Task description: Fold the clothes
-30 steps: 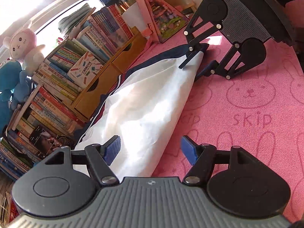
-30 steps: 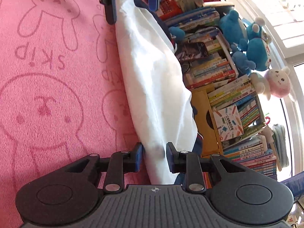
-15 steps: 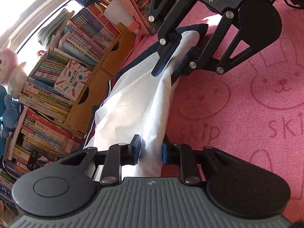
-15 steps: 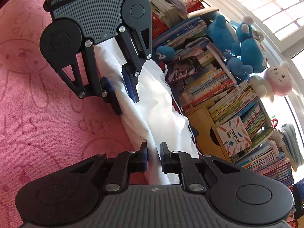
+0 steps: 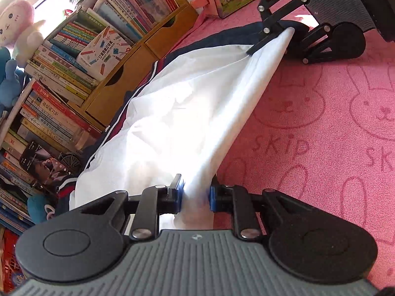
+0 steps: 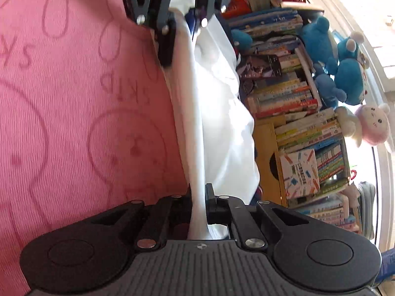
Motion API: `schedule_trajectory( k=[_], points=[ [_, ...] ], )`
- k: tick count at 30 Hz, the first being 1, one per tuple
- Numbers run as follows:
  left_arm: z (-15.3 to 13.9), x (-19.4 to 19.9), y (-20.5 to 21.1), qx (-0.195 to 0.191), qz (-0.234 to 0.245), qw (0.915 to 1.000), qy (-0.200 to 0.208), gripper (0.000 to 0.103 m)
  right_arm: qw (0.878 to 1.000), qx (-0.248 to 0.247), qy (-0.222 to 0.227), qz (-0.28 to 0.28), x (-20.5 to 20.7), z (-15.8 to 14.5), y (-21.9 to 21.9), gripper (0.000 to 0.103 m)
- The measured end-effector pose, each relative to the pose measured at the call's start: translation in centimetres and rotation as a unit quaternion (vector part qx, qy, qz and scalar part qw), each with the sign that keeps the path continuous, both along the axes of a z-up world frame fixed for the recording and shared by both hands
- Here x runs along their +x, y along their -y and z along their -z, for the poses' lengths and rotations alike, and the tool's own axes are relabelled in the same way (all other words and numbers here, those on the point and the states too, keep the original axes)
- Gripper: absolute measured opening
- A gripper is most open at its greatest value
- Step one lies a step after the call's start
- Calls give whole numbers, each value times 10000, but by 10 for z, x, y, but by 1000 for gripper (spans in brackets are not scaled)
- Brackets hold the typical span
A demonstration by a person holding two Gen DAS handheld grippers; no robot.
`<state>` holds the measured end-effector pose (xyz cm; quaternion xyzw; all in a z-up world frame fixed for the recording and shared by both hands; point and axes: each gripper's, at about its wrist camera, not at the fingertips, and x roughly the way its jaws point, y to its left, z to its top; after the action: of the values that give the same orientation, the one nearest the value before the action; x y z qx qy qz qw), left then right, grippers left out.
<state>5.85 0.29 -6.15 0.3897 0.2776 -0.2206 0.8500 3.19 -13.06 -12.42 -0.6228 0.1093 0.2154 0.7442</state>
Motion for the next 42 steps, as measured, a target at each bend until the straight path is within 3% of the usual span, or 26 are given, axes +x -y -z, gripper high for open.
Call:
schedule_trajectory(
  k=[3, 7, 11, 13, 16, 20, 23, 24, 28, 30, 33, 37, 42],
  points=[
    [-3, -3, -10, -241, -76, 9996, -152, 20, 9985, 164, -219, 468, 3, -2, 34, 8],
    [-7, -8, -17, -333, -210, 9990, -212, 20, 9991, 98, -109, 407, 1, 1, 40, 8],
    [-5, -17, -28, 165, -340, 9993, -55, 20, 9990, 166, -116, 387, 1, 2, 40, 8],
    [-3, -22, -55, 364, -725, 9967, -64, 20, 9989, 191, -146, 410, -3, 1, 40, 9],
    [-5, -32, -101, 579, -1394, 9885, -117, 21, 9987, 233, -154, 423, -2, 1, 40, 9],
    [-10, -51, -153, 995, -2205, 9701, -192, 21, 9987, 225, -99, 453, -4, 2, 38, 9],
    [-17, -66, -168, 1212, -2453, 9618, -89, 22, 9987, 237, 3, 460, -6, 1, 36, 12],
    [-24, -72, -168, 1084, -2422, 9641, -44, 25, 9984, 301, 10, 479, -7, -1, 35, 16],
    [-41, -86, -127, 802, -1730, 9814, 246, 45, 9969, 288, 709, 204, -24, -3, 18, 58],
    [-42, -88, -97, 788, -1170, 9893, 380, 60, 9963, 207, 831, -115, -35, -5, 7, 64],
    [-36, -91, -53, 784, -393, 9948, 514, 65, 9941, 14, 948, -533, -53, -4, -8, 69],
    [-21, -84, -13, 788, 307, 9949, 548, 67, 9931, 35, 1001, -615, -63, -4, -21, 69],
    [-8, -63, 9, 898, 622, 9915, 708, 68, 9943, -5, 754, -752, -68, -12, -8, 77]
  ],
)
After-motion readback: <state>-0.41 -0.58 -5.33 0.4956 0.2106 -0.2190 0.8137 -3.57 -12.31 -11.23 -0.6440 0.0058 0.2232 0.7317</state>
